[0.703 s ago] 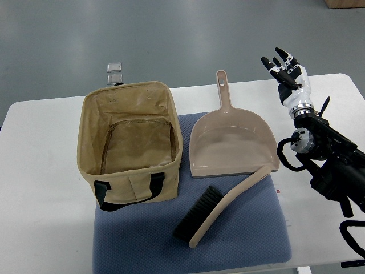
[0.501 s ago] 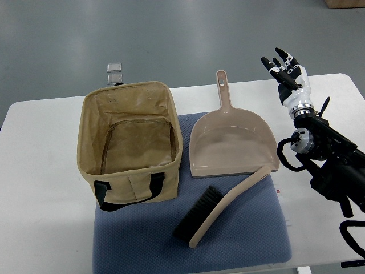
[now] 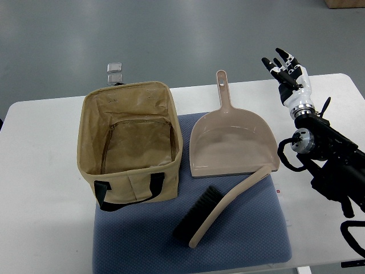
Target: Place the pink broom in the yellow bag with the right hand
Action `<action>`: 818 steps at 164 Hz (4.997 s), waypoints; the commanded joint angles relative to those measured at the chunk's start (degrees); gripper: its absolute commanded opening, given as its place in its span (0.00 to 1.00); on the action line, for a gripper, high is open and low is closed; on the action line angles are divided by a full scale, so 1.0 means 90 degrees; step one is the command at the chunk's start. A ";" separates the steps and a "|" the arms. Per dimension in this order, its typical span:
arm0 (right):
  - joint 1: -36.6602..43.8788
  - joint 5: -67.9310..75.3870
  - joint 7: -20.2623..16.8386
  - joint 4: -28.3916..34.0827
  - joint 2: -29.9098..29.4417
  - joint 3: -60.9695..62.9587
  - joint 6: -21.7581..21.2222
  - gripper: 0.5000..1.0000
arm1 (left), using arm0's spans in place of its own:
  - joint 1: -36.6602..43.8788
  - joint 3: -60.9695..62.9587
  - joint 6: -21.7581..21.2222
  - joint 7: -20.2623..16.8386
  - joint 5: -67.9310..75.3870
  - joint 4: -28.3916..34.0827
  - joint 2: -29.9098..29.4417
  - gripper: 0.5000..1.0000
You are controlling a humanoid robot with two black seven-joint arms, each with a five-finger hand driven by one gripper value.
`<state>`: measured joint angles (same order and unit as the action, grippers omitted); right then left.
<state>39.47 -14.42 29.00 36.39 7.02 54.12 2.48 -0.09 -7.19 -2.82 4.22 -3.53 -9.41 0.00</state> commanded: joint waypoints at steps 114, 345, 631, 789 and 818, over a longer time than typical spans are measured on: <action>0.0155 -0.0283 0.0029 0.0088 0.0323 -0.0886 0.0027 0.86 | -0.0029 0.0008 0.0001 0.0000 0.0002 0.0000 0.0000 1.00; 0.0995 -0.9306 0.0000 0.4619 0.3770 -0.4167 -0.1389 0.86 | -0.0029 0.0017 0.0001 0.0000 0.0002 0.0000 0.0000 1.00; 0.0136 -0.9658 -0.0547 0.4551 0.3419 -0.4157 -0.0833 0.77 | -0.0029 0.0008 0.0001 0.0000 0.0002 0.0000 0.0000 1.00; 0.0116 -0.9736 -0.0508 0.4482 0.3477 -0.4128 -0.0784 0.09 | -0.0029 0.0008 0.0001 0.0000 0.0002 0.0000 0.0000 1.00; 0.0116 -0.9716 -0.0498 0.4482 0.3487 -0.4099 -0.0774 0.08 | -0.0029 0.0008 0.0001 0.0000 0.0002 0.0000 0.0000 1.00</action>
<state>40.51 -101.99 24.48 76.73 38.39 17.07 -4.58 -0.35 -7.11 -2.80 4.22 -3.52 -9.40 0.00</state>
